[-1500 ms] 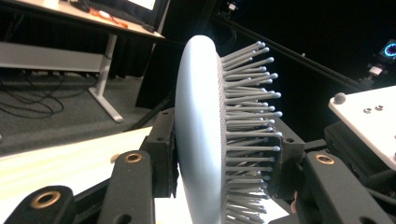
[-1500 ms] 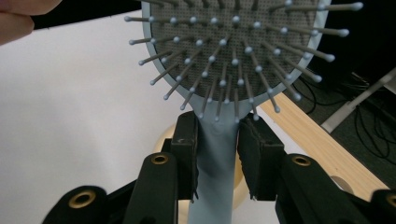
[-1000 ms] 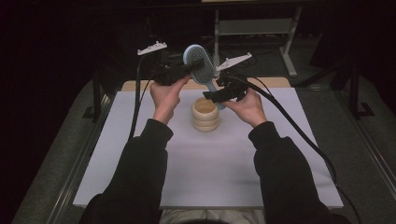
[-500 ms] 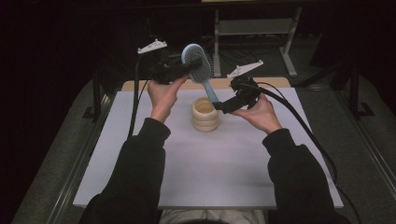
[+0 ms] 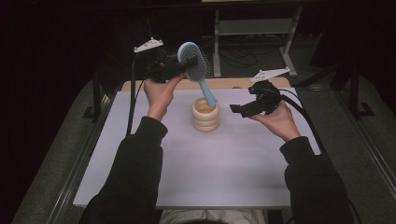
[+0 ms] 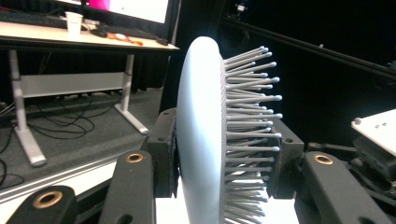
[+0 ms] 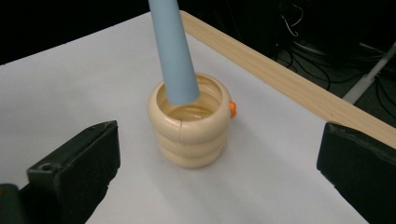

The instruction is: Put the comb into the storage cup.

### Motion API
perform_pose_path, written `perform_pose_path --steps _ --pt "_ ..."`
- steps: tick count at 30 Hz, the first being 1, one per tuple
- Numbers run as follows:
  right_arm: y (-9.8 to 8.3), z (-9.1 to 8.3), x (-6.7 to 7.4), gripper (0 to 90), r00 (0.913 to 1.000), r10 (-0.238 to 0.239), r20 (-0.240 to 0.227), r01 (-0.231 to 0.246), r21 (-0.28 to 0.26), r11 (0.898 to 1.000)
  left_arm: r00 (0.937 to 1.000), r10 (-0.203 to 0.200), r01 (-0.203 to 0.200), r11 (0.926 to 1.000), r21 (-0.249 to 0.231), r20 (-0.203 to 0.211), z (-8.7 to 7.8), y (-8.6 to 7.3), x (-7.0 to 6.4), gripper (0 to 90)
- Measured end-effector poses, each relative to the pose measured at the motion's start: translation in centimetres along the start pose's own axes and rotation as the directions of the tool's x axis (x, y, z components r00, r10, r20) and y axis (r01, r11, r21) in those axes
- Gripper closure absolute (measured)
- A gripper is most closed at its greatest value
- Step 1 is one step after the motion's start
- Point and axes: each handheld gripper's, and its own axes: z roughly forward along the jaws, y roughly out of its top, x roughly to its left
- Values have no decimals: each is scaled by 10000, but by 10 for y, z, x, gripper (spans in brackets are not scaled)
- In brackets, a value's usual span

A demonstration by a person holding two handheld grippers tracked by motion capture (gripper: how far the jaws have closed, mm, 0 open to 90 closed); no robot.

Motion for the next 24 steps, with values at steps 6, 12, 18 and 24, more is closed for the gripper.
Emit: perform_pose_path --steps 6,12,18,24 --pt "-17 -11 -7 0 9990 423 134 -422 -76 9991 9999 111 -110 9999 -30 127 -1 0 4 546" --pt "-35 -22 -11 0 9981 579 192 -578 -90 9983 9996 261 -262 9996 -65 -113 0 0 7 546" --pt "-53 -35 -14 0 9966 780 266 -773 -252 9967 9991 321 -324 9994 -80 -268 1 0 11 546" --pt "-72 -46 -16 0 9945 981 375 -962 -493 9941 9975 546 -546 9985 25 -443 1 -2 12 546"
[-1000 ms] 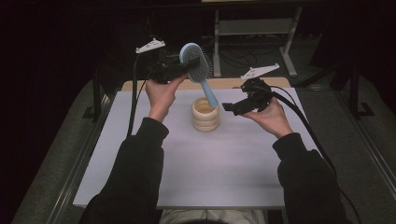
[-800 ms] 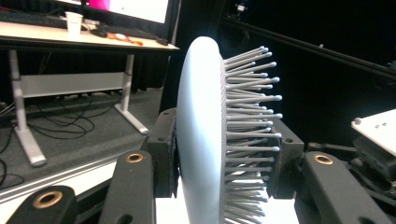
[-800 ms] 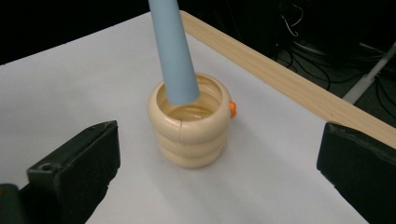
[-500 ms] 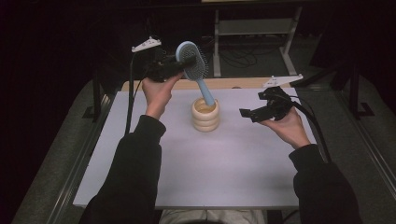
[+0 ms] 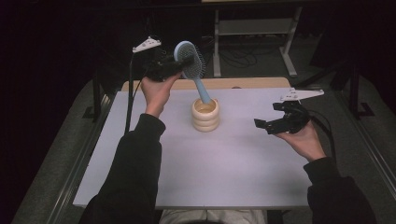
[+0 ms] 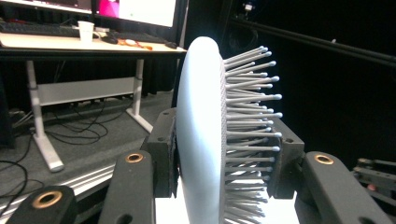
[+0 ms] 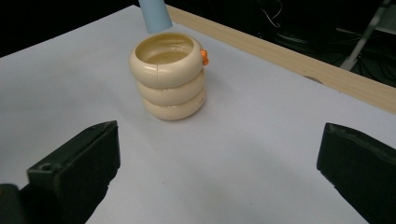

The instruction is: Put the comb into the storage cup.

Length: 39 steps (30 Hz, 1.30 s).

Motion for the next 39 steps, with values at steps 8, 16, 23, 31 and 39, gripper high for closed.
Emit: perform_pose_path --steps 8,16,23,31,39 --pt "-23 -16 -4 0 9994 151 304 -137 -428 9990 10000 -43 43 9999 127 -35 4 -7 2 545" --pt "-44 -25 -7 0 9987 197 469 -165 -692 9975 9995 -195 201 9995 229 -237 7 -17 10 545" --pt "-57 -28 -6 0 9986 197 486 -162 -716 9973 9984 -476 480 9988 125 -297 5 -29 19 545" --pt "-72 -30 -2 0 9984 39 556 -3 -642 9979 9963 -754 762 9969 181 -406 7 -42 28 544" --pt "-84 -31 -4 0 9979 72 650 -37 -539 9985 9947 -971 979 9949 225 -348 14 -54 30 544"
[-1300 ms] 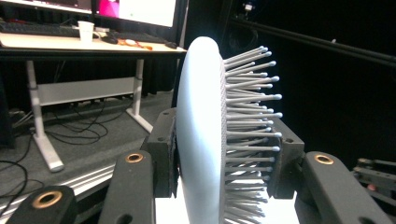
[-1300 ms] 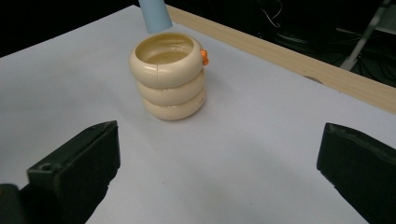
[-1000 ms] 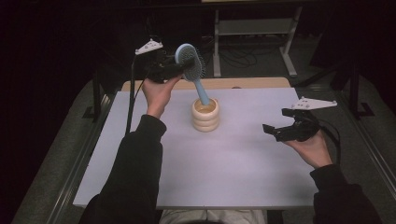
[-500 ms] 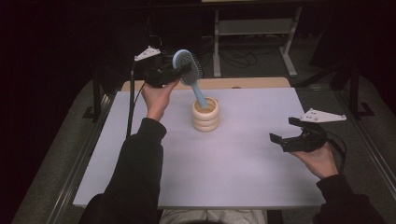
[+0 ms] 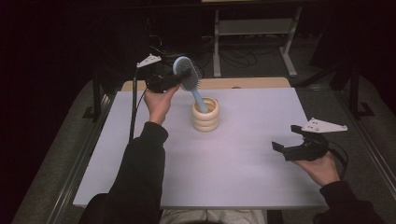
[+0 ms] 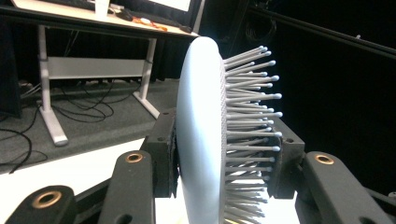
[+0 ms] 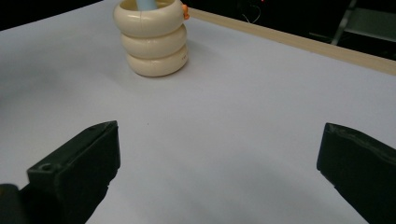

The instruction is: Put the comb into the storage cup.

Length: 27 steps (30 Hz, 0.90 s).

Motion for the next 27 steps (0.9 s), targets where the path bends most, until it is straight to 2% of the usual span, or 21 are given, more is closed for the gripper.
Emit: perform_pose_path --steps 6,9,12,17,21,27 --pt "-6 -2 -1 0 10000 63 42 -63 -17 10000 9998 -102 102 9999 4 193 6 -7 0 543" --pt "-8 -2 -2 0 10000 78 35 -78 -20 10000 9999 -83 82 9999 79 121 8 -11 -1 543" --pt "-11 -3 -3 0 9999 134 2 -134 -109 9999 9997 -192 193 9998 -57 122 10 -16 -1 543" --pt "-16 -4 -4 0 9997 233 37 -233 -84 9997 9998 -166 166 9998 74 58 13 -24 0 542" --pt "-18 -3 -4 0 9998 220 10 -220 14 9998 9979 -627 629 9979 -120 163 13 -31 5 540" --pt "-18 -4 -4 0 9999 166 18 -165 -82 9998 9941 -1079 1083 9938 -268 134 15 -42 13 540"
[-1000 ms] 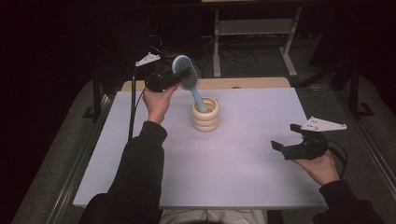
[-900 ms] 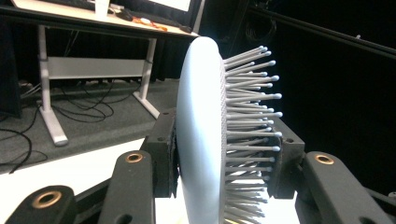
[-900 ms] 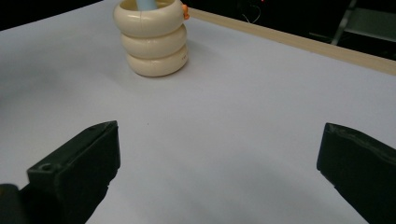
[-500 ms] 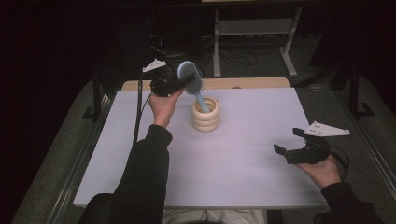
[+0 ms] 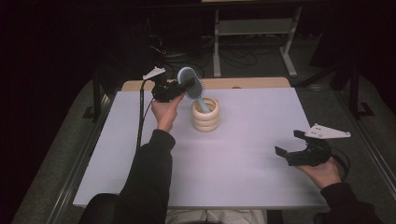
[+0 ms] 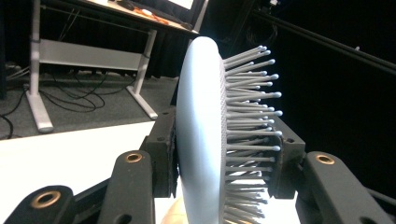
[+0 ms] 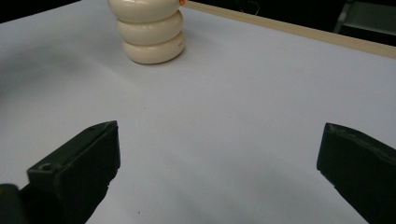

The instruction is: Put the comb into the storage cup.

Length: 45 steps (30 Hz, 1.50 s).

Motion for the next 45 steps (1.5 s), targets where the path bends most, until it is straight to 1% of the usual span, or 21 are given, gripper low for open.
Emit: perform_pose_path --steps 4,9,11,14,16,18,19,20,21,22,25,27,29,30,33,35,37,42,45 --pt "0 0 0 0 10000 28 -30 -28 -39 10000 9995 -325 324 9995 -35 -61 3 -7 4 539" --pt "-1 0 -1 0 10000 52 -45 -53 -64 10000 9989 -469 469 9989 20 19 8 -16 6 532" --pt "-2 0 -3 0 9999 111 -40 -111 -33 9999 9986 -527 527 9986 -46 44 9 -20 7 525" --pt "-4 1 -3 0 9999 99 -25 -99 90 9999 9972 -735 737 9971 -198 136 9 -23 9 519" --pt "-4 2 -2 0 10000 77 -57 -76 128 9999 9967 -797 801 9965 -254 166 9 -24 10 500" --pt "-4 3 -2 0 10000 39 -63 -38 165 9999 9966 -802 806 9963 -301 163 8 -24 11 458" --pt "-4 3 -2 0 10000 17 -66 -16 183 9998 9970 -754 760 9965 -348 172 7 -25 11 432" --pt "-4 4 -2 0 10000 10 -72 -8 187 9998 9977 -664 669 9972 -339 155 7 -25 11 380" --pt "-4 4 -1 0 10000 6 -73 -4 190 9998 9987 -509 510 9983 -267 32 6 -25 10 343" --pt "-4 4 -1 0 10000 -2 -82 4 186 9998 9990 -441 441 9988 -201 -15 6 -25 10 289" --pt "-4 4 -1 0 10000 4 -84 -2 204 9998 9995 -301 301 9995 26 29 4 -24 12 148" --pt "-4 4 -1 0 10000 -10 -99 12 197 9998 9997 -224 221 9995 244 137 2 -24 13 94" --pt "-4 3 -1 0 9999 -25 -104 27 186 9998 10000 49 -52 9989 470 84 -1 -23 15 30" --pt "-4 3 -1 0 9999 -40 -107 42 180 9998 9998 132 -139 9984 554 125 -3 -22 15 3" --pt "-4 3 -1 0 9999 -21 -103 23 154 9999 9986 400 -420 9973 606 346 -10 -21 18 0" --pt "-4 3 -1 0 9999 -33 -109 35 164 9999 9974 647 -669 9948 762 312 -13 -20 19 0" --pt "-4 3 -1 0 9999 -60 -106 62 189 9998 9959 857 -879 9928 811 299 -18 -19 20 0" --pt "-4 3 -1 0 9999 -80 -88 81 207 9998 9944 1025 -1040 9921 697 252 -28 -16 22 0" --pt "-5 3 0 0 9999 -135 -69 136 207 9997 9923 1208 -1226 9895 771 275 -35 -15 21 0"
